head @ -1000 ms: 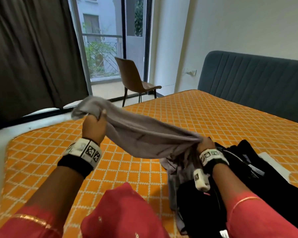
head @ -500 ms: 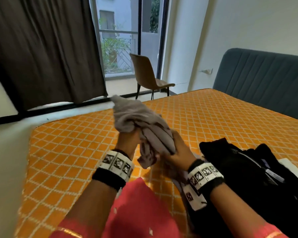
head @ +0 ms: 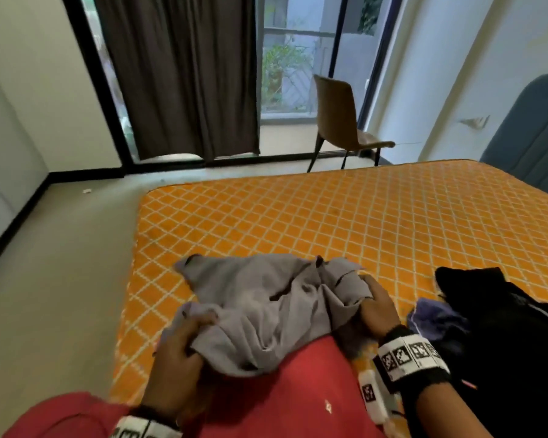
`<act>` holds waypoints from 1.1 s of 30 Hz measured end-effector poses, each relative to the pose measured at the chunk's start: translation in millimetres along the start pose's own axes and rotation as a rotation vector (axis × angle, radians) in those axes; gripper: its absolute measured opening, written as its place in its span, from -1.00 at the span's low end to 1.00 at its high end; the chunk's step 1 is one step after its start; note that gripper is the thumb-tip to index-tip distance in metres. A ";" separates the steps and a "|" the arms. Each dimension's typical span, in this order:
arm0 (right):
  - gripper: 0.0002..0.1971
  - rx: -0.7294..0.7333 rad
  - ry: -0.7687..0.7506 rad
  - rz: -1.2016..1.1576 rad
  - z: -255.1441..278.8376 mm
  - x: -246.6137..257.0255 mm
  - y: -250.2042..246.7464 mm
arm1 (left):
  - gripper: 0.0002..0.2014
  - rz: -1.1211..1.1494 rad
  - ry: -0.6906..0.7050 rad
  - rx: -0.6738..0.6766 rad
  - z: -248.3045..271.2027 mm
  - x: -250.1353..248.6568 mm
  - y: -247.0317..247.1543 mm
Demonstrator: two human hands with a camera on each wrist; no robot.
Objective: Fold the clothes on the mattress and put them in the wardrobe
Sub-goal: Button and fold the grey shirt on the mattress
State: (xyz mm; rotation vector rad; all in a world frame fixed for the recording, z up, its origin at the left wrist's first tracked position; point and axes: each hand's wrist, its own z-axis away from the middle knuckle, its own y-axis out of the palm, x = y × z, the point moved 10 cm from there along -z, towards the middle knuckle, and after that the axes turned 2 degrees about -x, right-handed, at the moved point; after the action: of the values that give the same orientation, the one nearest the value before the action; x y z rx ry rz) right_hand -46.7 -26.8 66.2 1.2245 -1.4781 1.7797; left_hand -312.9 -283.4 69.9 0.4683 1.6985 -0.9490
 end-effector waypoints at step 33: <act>-0.76 0.537 -0.200 0.780 -37.0 36.4 100.1 | -0.72 0.014 0.274 -0.497 -51.5 -59.8 -98.3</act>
State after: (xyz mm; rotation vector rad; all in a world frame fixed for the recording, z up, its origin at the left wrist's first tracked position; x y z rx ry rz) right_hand -158.3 -24.3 50.0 1.1643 -1.8164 2.7760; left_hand -394.2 -293.5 165.6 0.2831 2.0934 -0.4354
